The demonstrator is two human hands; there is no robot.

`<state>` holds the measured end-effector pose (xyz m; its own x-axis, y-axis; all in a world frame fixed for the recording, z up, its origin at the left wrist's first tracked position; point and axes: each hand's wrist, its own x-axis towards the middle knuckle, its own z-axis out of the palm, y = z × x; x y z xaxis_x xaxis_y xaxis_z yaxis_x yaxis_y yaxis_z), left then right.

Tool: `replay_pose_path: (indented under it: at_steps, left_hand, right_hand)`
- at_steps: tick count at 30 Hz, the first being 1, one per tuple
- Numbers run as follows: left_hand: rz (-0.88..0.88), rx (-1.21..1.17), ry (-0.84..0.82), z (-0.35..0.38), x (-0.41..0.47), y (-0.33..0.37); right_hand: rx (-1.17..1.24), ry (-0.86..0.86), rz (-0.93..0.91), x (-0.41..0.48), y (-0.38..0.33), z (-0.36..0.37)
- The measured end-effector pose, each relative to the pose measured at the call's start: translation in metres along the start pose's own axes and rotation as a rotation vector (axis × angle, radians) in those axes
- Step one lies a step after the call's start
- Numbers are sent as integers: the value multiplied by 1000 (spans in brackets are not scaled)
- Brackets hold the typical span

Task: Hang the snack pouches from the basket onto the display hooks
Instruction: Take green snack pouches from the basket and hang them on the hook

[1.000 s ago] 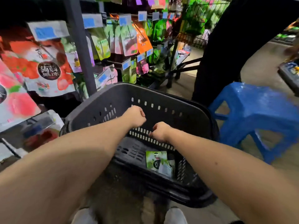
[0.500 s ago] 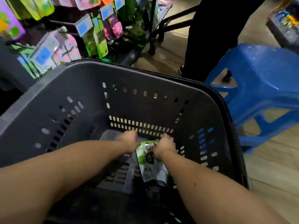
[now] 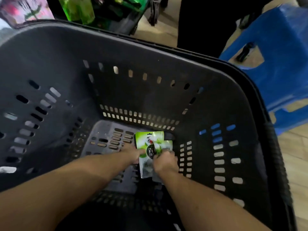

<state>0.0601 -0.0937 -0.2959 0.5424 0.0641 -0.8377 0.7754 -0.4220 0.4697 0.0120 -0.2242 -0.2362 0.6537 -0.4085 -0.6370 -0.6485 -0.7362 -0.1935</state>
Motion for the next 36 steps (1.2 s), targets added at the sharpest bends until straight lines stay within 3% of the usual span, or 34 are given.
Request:
replay_pose_path:
  at_steps: [4,10,16,21,25,31,33,36]
  left_hand:
    - [105,112,-82,-8,-1,11]
    - [230,180,-78,-26,-30,43]
    - [345,281,91,-76,-107,85]
    - [436,223,243,-125,-192,114]
    - [539,100,377,-154,-259,117]
    - [604,-203,428,-181,-314,78]
    - [530,-351,386,-181,-316,59]
    - [403,-659,198,-170,-323,49]
  right_hand:
    - [81,-28,-25,-2,2,-3]
    - [348,-25,-42,-12,-13,-26]
    - [636,-4,-103,-48,-41,-73]
    - [696,4,-256,-93,-65,-125]
    - [770,-14,-364,-132,-85,-167]
    - [940,-220,-393,-185,-73,-191]
    - [956,-310,-372,-188,-66,-191]
    - [1030,-457,-360,-191,-62,-189]
